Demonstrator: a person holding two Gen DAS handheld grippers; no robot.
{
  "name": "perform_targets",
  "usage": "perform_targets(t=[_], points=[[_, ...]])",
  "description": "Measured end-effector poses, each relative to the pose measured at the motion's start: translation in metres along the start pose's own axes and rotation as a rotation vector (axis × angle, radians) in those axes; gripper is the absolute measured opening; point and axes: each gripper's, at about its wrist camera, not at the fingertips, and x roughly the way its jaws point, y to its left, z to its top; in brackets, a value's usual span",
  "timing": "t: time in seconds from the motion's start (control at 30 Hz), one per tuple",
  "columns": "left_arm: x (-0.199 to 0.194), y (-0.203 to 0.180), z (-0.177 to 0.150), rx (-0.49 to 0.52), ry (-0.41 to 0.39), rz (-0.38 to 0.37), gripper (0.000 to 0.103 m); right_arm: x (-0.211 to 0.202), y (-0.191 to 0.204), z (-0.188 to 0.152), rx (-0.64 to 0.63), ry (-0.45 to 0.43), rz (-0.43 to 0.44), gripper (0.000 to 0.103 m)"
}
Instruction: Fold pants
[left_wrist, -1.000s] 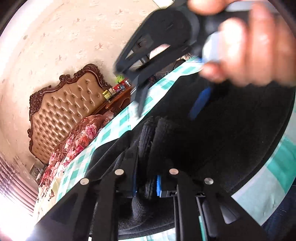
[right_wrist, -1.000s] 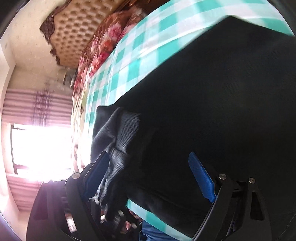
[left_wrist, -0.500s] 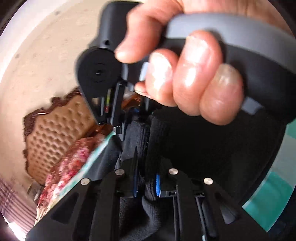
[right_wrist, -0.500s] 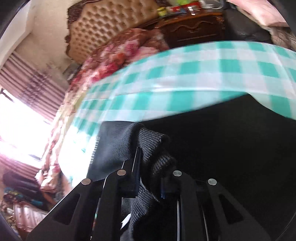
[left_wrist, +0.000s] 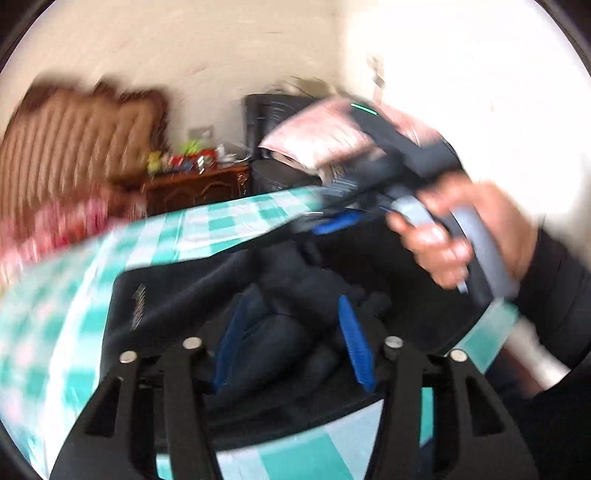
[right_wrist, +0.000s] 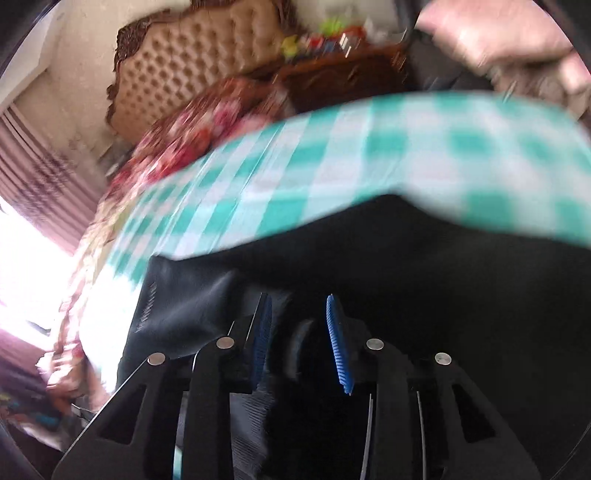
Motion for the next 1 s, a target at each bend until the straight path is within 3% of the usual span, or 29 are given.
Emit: perform_targets(t=[0.07, 0.13, 0.23, 0.27, 0.33, 0.47, 0.53, 0.6, 0.73, 0.8, 0.87, 1.0], points=[[-0.015, 0.02, 0.006, -0.062, -0.031, -0.018, 0.048, -0.015, 0.011, -0.006, -0.029, -0.029, -0.033, 0.035], [-0.017, 0.034, 0.016, -0.08, -0.03, 0.029, 0.042, -0.021, 0.026, -0.016, -0.072, -0.044, -0.082, 0.04], [0.001, 0.067, 0.008, -0.209, 0.07, 0.134, 0.02, -0.018, 0.062, -0.043, -0.151, -0.04, -0.129, 0.042], [0.013, 0.08, 0.002, -0.258, 0.132, 0.16, 0.019, -0.014, 0.072, -0.051, -0.186, -0.042, -0.144, 0.042], [0.034, 0.086, -0.022, -0.262, 0.266, 0.188, 0.016, -0.005, 0.084, -0.063, -0.24, -0.047, -0.183, 0.042], [0.037, 0.094, -0.023, -0.282, 0.282, 0.171, 0.016, 0.027, 0.079, -0.079, -0.262, 0.024, -0.29, 0.041], [0.036, 0.099, -0.011, -0.285, 0.257, 0.157, 0.016, 0.032, 0.071, -0.084, -0.236, 0.016, -0.28, 0.041], [0.034, 0.106, 0.005, -0.258, 0.224, 0.2, 0.018, 0.032, 0.071, -0.085, -0.246, 0.016, -0.282, 0.042], [0.061, 0.15, 0.041, -0.327, 0.232, 0.237, 0.019, 0.033, 0.071, -0.088, -0.249, 0.017, -0.284, 0.042], [0.088, 0.176, 0.045, -0.38, 0.308, 0.231, 0.019, 0.034, 0.071, -0.086, -0.248, 0.024, -0.287, 0.042], [0.122, 0.192, 0.037, -0.402, 0.437, 0.205, 0.019, 0.032, 0.072, -0.088, -0.246, 0.026, -0.288, 0.042], [0.127, 0.194, 0.034, -0.388, 0.444, 0.206, 0.02, 0.033, 0.069, -0.087, -0.234, 0.029, -0.278, 0.043]])
